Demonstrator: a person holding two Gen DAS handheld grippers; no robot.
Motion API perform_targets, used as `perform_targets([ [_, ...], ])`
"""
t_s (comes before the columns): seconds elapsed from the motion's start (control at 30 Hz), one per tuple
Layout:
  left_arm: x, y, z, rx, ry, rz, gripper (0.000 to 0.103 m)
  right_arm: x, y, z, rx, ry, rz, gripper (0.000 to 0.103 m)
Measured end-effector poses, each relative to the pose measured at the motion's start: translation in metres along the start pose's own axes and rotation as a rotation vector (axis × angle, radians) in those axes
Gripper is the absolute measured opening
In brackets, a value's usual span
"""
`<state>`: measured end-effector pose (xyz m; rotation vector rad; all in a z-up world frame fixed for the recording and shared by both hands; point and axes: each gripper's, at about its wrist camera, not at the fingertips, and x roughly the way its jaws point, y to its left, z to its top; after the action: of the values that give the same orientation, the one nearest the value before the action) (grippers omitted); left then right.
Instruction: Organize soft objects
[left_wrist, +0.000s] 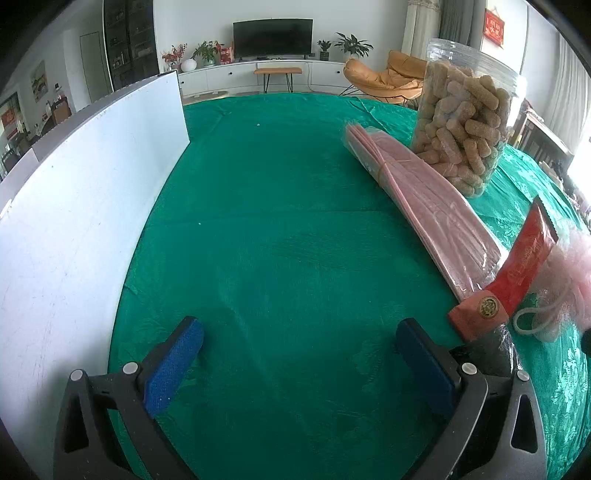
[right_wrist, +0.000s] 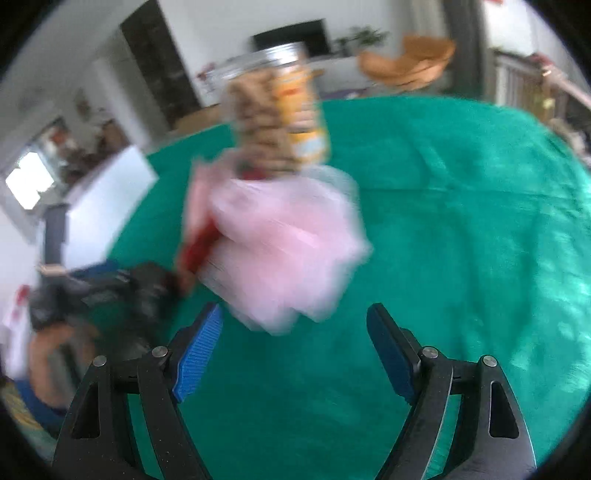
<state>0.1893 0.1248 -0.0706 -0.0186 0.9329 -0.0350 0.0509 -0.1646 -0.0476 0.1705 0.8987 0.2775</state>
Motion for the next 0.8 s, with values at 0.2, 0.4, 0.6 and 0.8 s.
perform_targets([
  [0.2,0.0,0.0,0.0,0.0,0.0,0.001,0.103,0.031,-0.009,0.054,-0.007,0.001,-0.272,0.082],
  [0.4,0.0,0.0,0.0,0.0,0.0,0.001,0.103,-0.015,-0.039,0.05,0.026,-0.113,-0.385,0.083],
  [0.6,0.001,0.0,0.0,0.0,0.0,0.001,0.103,-0.023,-0.036,-0.012,0.071,-0.084,-0.349,0.083],
  [0.8,0.001,0.0,0.0,0.0,0.0,0.001,0.103,-0.011,-0.042,-0.033,0.074,-0.027,-0.371,0.083],
])
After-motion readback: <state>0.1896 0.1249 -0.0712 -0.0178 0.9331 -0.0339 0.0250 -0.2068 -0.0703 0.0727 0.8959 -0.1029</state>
